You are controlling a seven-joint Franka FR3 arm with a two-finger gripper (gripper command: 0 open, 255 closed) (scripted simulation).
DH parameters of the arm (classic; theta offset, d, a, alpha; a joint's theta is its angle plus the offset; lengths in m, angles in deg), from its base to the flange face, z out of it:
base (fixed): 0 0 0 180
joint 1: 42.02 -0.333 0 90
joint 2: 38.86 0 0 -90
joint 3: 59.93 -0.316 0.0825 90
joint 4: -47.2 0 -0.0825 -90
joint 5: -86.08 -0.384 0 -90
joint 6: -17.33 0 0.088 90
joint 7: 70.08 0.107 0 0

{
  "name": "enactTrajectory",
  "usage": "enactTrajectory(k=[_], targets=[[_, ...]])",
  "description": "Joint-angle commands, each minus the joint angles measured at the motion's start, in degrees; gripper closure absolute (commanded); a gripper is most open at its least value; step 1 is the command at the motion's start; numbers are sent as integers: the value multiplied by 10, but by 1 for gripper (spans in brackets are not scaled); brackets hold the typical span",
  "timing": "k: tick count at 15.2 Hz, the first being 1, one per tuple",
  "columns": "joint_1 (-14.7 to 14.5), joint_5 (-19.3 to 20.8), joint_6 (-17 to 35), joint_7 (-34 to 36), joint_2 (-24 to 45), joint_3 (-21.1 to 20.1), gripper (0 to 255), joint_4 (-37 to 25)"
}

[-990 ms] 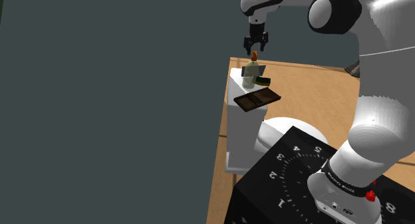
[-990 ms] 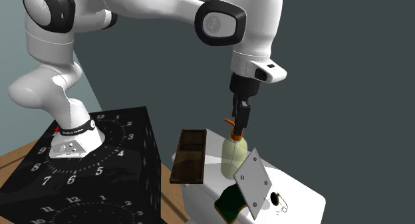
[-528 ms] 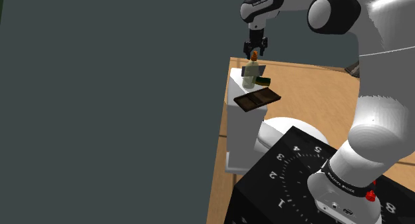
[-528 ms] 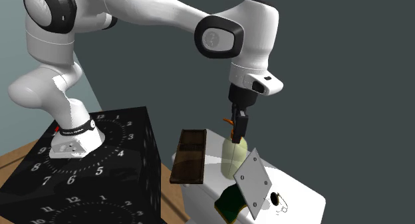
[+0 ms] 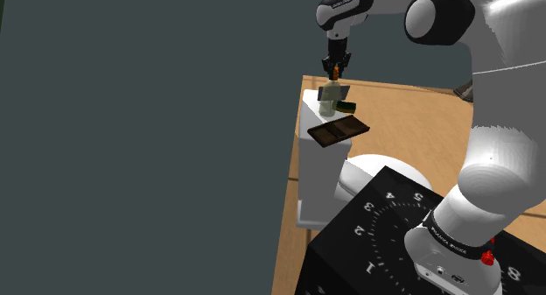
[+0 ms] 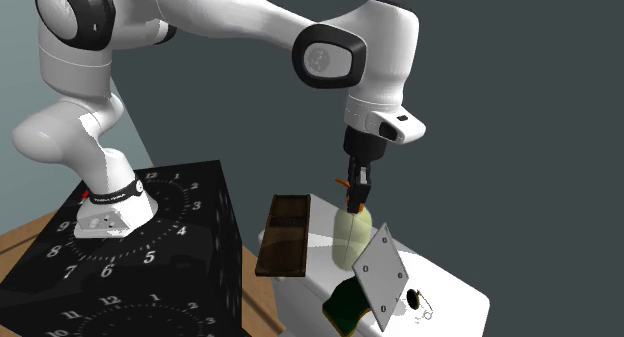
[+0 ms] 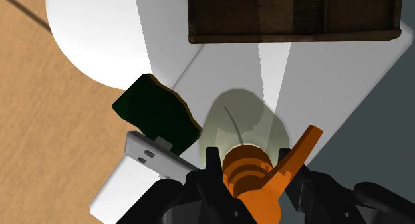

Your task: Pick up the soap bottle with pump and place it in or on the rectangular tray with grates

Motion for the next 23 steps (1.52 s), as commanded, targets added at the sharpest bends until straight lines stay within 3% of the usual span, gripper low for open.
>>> enactTrajectory(k=[1,7,23], targets=[[0,0,0,0,0,0,255,0],[0,0,0,0,0,0,255,0],[7,0,-122,-10,-2,3,255,-120]])
